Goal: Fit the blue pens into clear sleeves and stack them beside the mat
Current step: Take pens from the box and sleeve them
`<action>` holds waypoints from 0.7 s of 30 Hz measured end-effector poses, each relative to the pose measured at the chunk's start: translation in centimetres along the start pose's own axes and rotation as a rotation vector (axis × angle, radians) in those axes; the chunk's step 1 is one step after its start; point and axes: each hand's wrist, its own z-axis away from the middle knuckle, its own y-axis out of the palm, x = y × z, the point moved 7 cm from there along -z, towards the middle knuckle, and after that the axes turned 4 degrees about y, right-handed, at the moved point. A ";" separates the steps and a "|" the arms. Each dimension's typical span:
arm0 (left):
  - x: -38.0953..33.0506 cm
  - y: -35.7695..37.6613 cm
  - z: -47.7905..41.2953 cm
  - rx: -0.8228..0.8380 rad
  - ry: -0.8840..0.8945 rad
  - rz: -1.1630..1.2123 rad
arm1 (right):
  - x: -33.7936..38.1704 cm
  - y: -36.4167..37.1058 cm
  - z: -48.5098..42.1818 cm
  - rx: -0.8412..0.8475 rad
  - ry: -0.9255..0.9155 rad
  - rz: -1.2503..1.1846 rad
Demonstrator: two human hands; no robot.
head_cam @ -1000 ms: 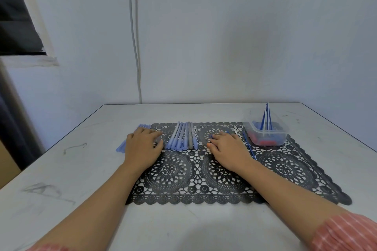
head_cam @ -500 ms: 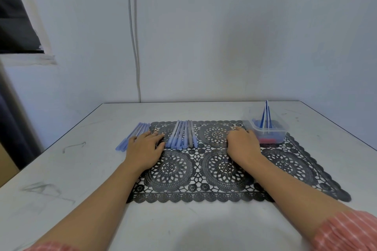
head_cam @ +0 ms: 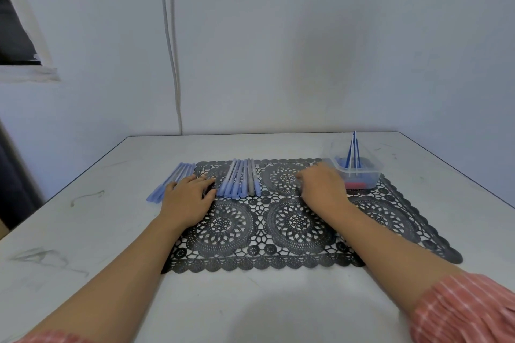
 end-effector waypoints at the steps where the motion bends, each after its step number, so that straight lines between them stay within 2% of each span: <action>1: 0.0 0.0 0.0 0.001 -0.002 0.002 | 0.4 0.1 0.0 -0.013 -0.031 -0.067; 5: -0.1 0.0 -0.1 0.001 0.003 0.021 | 2.8 0.5 0.5 -0.010 -0.235 -0.269; 8: -0.1 0.0 -0.1 0.000 0.003 0.026 | 4.7 0.9 1.3 0.005 -0.423 -0.281; 11: -0.1 -0.1 0.0 0.001 0.003 0.033 | 5.9 2.0 1.8 0.091 -0.529 -0.246; 16: -0.3 -0.2 0.1 0.006 0.006 0.033 | 6.0 2.9 2.0 0.189 -0.552 -0.219; 21: -0.2 -0.1 0.1 0.006 0.005 0.040 | 5.7 2.4 1.7 0.127 -0.517 -0.251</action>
